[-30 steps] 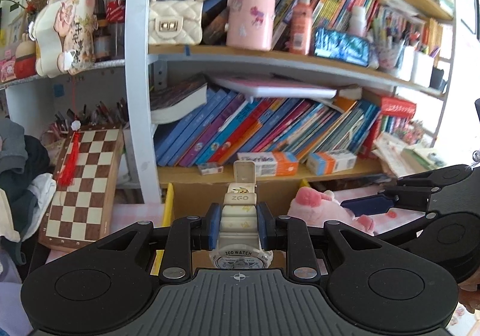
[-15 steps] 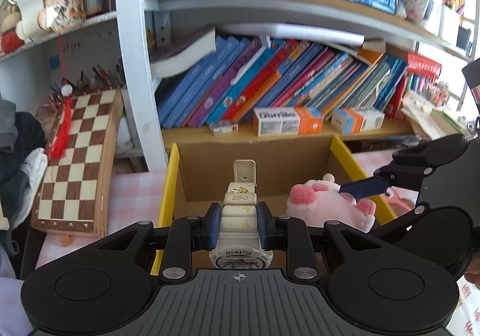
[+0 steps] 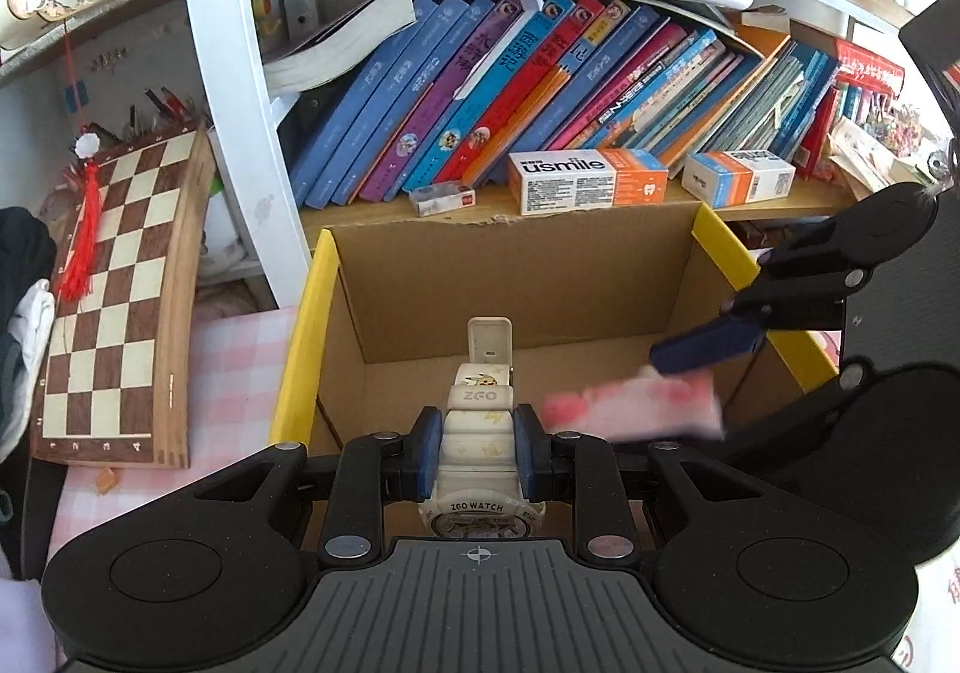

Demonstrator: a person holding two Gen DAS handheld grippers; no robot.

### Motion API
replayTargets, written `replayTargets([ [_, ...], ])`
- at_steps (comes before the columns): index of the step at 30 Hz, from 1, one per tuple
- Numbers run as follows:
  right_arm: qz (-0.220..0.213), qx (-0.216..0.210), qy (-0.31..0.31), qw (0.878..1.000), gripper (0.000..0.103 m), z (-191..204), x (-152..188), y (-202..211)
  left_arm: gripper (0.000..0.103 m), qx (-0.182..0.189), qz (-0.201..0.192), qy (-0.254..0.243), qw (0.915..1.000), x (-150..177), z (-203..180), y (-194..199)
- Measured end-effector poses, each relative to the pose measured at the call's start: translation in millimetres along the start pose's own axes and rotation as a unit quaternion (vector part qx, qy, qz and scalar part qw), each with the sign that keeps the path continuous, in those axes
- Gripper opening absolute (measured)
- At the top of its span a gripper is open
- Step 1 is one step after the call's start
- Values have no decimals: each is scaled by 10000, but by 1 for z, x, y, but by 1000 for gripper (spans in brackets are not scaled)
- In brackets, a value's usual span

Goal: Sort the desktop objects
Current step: 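Lower into the yellow box and open the left tool while the right tool releases the pig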

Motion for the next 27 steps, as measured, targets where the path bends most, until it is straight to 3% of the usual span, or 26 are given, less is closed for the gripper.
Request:
replayTargets([
  [3, 64, 17, -46, 10000, 32, -8, -1, -6, 24, -13, 43, -42, 10000, -1, 2, -6],
  [15, 168, 71, -217, 9996, 32, -15, 9, -17, 24, -9, 375, -30, 9993, 12, 7, -26],
  [20, 135, 127, -318, 9993, 40, -18, 11, -17, 25, 38, 461, 9, 9989, 19, 5, -26],
  [27, 20, 87, -364, 9993, 44, -14, 6, -8, 28, 27, 292, 5, 9996, 10, 5, -16],
])
Point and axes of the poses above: each gripper's, at about its wrist camera, not at the fingertips, and y roughly against the way its jaws point, z to its left, x to its underside, the point moved 9 cm from there along -y, roughly the way its jaws point, and after that the axes turned 8 degrees about -z, right-handed, at the moved point
